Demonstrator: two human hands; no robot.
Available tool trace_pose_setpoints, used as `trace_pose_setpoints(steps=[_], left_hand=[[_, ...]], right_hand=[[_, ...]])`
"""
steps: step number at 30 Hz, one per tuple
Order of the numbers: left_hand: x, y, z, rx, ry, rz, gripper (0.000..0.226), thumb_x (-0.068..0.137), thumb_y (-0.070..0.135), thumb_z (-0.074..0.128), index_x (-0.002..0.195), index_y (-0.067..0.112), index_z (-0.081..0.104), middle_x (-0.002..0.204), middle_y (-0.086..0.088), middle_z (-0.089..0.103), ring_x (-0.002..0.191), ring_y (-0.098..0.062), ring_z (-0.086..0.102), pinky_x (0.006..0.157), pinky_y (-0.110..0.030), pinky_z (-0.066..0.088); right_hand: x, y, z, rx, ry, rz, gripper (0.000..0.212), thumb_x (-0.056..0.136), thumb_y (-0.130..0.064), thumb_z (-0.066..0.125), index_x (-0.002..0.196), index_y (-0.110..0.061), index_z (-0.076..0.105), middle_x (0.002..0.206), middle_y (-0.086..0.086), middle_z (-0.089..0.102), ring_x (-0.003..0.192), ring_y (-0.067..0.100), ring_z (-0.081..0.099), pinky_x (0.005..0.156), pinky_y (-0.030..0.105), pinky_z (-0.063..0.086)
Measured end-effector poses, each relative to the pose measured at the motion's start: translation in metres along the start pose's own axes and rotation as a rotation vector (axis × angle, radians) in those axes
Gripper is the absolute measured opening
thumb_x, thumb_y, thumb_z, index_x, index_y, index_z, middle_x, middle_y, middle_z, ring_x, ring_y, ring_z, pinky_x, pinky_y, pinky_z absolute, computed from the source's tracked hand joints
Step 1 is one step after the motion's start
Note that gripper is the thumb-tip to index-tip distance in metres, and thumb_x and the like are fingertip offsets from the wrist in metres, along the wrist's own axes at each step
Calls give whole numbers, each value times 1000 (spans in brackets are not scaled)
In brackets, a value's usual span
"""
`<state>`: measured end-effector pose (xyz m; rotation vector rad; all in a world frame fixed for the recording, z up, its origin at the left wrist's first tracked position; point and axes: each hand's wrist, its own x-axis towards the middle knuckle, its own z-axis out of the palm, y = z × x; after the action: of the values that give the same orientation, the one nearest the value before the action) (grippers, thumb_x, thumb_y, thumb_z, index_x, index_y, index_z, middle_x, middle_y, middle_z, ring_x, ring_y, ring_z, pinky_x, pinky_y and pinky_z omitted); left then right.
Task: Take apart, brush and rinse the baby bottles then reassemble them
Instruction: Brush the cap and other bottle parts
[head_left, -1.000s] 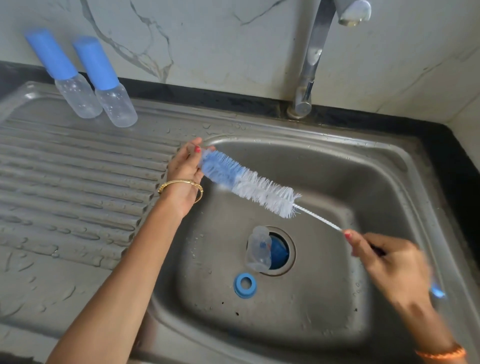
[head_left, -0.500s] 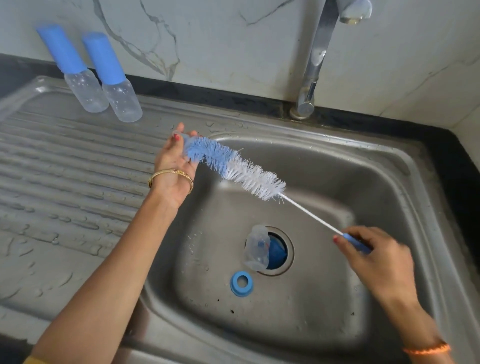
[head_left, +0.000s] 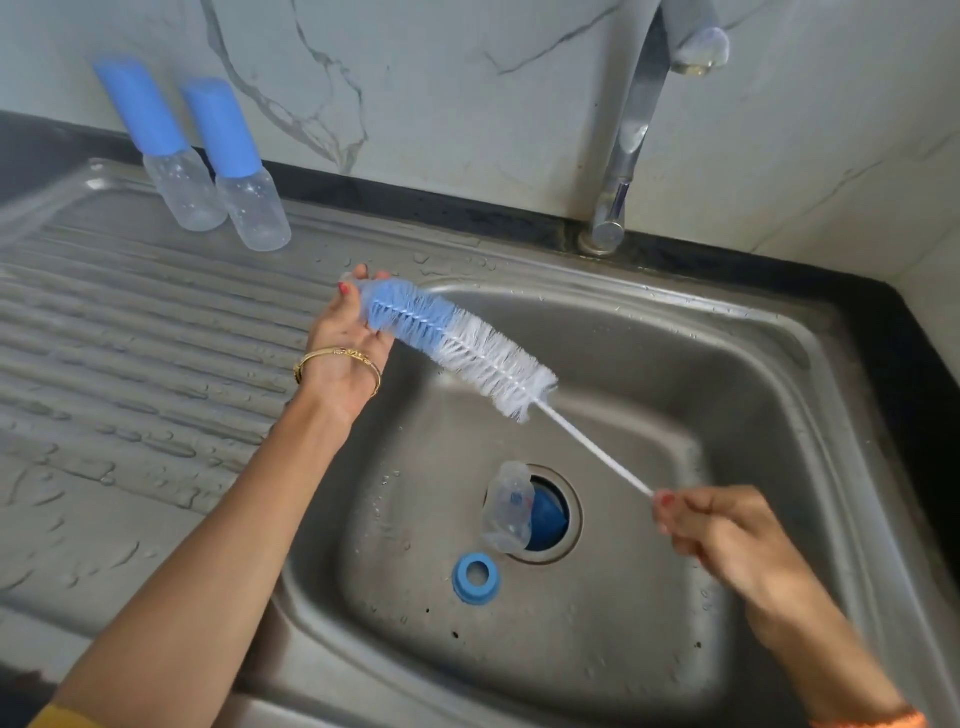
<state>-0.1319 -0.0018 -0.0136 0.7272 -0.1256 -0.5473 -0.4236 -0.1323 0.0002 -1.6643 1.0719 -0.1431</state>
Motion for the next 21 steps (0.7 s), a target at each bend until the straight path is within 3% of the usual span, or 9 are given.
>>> trace_pose_setpoints(steps=[3, 4, 6, 9, 12, 14, 15, 18, 21], left_hand=[[-1, 5, 1, -114, -52, 5, 40, 96, 17, 37, 74, 18, 72, 79, 6, 69, 79, -10, 68, 72, -27, 57], [-1, 8, 1, -153, -78, 5, 51, 99, 14, 31, 70, 20, 73, 80, 7, 69, 80, -11, 68, 72, -27, 56], [-1, 13, 2, -163, -112, 12, 53, 99, 15, 30, 69, 23, 73, 80, 9, 68, 82, -10, 67, 75, -26, 56], [1, 11, 2, -134, -53, 11, 45, 96, 21, 37, 67, 23, 72, 77, 9, 68, 79, -8, 67, 76, -25, 56], [2, 4, 3, 9, 148, 28, 31, 99, 22, 39, 77, 21, 62, 69, 10, 70, 74, -5, 66, 83, -25, 51], [2, -1, 7, 108, 242, 42, 18, 98, 24, 44, 84, 20, 55, 65, 13, 70, 80, -4, 63, 87, -22, 47], [2, -3, 7, 126, 267, 44, 16, 97, 25, 46, 87, 18, 55, 65, 13, 70, 82, -5, 62, 83, -20, 48], [2, -5, 7, 118, 279, 47, 17, 96, 24, 47, 89, 12, 57, 67, 9, 71, 78, -6, 65, 72, -18, 53], [2, -2, 7, 95, 249, 82, 14, 97, 20, 46, 89, 15, 56, 67, 8, 71, 72, -5, 67, 75, -21, 54]], right_hand=[[-4, -7, -2, 310, -458, 323, 30, 55, -36, 72, 49, -16, 50, 42, -8, 22, 32, 1, 12, 33, 7, 11], [-7, -9, 0, 321, -540, 353, 32, 53, -42, 69, 46, -17, 50, 43, -7, 21, 32, 1, 12, 33, 6, 12], [-8, -9, 6, 267, -561, 364, 36, 68, -37, 70, 46, -17, 50, 43, -7, 22, 33, 2, 12, 32, 8, 12], [-2, -3, 15, 82, -266, 135, 34, 92, -21, 56, 60, -14, 61, 40, -7, 32, 31, 3, 21, 31, 12, 17], [4, 7, 16, -361, 220, -318, 18, 82, -24, 70, 65, -21, 64, 47, -10, 55, 40, 4, 48, 42, 13, 34], [6, 12, 12, -568, 522, -558, 19, 82, -31, 64, 67, -20, 69, 59, -2, 63, 48, 16, 58, 55, 19, 36], [6, 14, 11, -595, 616, -637, 25, 82, -33, 58, 70, -16, 71, 61, 2, 63, 48, 22, 58, 52, 22, 33], [4, 14, 11, -622, 723, -724, 33, 85, -32, 49, 69, -11, 69, 55, 5, 59, 44, 27, 55, 44, 21, 30], [-4, 5, 15, -571, 657, -542, 27, 86, -28, 59, 65, -13, 69, 50, 5, 57, 48, 32, 55, 48, 26, 35]])
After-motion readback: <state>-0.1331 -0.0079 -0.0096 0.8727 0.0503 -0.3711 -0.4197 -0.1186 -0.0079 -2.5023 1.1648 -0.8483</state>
